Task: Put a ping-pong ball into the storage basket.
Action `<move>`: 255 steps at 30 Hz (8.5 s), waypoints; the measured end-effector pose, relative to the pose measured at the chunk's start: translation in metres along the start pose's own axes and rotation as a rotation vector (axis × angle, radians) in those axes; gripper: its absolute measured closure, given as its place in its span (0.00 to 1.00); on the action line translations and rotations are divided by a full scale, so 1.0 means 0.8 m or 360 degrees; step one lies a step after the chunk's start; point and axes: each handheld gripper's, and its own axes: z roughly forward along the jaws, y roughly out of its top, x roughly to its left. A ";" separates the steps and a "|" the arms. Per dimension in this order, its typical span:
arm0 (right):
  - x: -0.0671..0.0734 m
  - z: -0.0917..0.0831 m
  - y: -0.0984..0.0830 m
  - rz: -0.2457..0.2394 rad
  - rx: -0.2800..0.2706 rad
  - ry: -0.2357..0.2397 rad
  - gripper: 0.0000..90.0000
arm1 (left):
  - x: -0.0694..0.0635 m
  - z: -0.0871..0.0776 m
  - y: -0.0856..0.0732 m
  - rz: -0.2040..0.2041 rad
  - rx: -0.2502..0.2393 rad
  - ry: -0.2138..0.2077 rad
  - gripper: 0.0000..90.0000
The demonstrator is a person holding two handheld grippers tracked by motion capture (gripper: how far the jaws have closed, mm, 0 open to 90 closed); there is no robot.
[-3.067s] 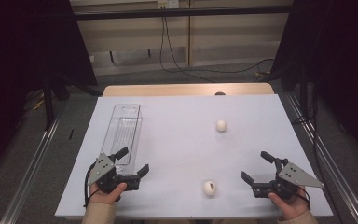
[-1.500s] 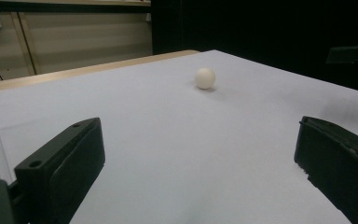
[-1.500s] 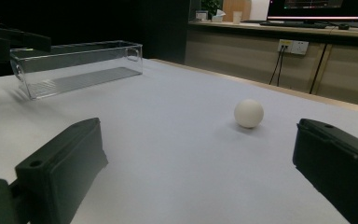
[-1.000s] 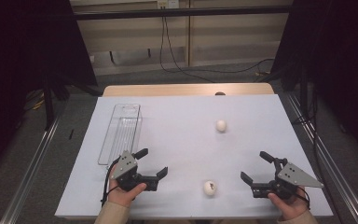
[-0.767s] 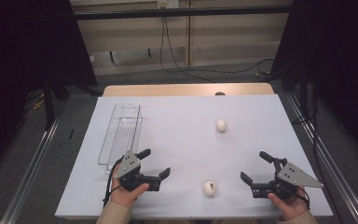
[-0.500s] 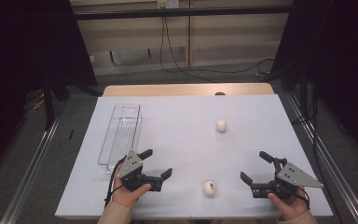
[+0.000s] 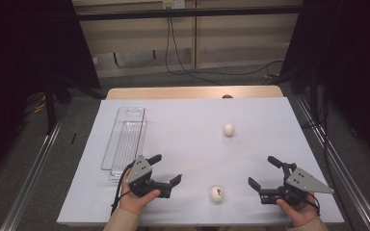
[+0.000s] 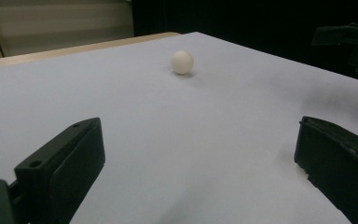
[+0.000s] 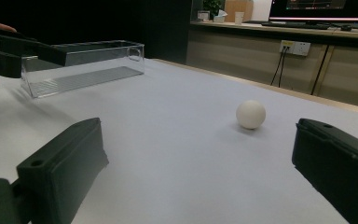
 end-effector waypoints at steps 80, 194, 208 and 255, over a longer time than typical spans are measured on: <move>0.000 0.001 0.001 -0.0008 -0.0001 0.0000 0.02 | -0.034 0.041 0.007 0.0053 0.0161 -0.0152 0.02; -0.002 0.003 0.001 -0.0005 0.0000 0.0012 0.02 | -0.068 0.089 0.010 0.0073 0.0341 -0.0307 0.03; -0.002 0.002 0.001 -0.0003 -0.0001 0.0011 0.02 | -0.071 0.089 0.011 0.0093 0.0375 -0.0304 0.04; -0.003 0.002 0.001 -0.0005 -0.0004 0.0013 0.02 | -0.088 0.107 0.016 0.0144 0.0486 -0.0360 0.05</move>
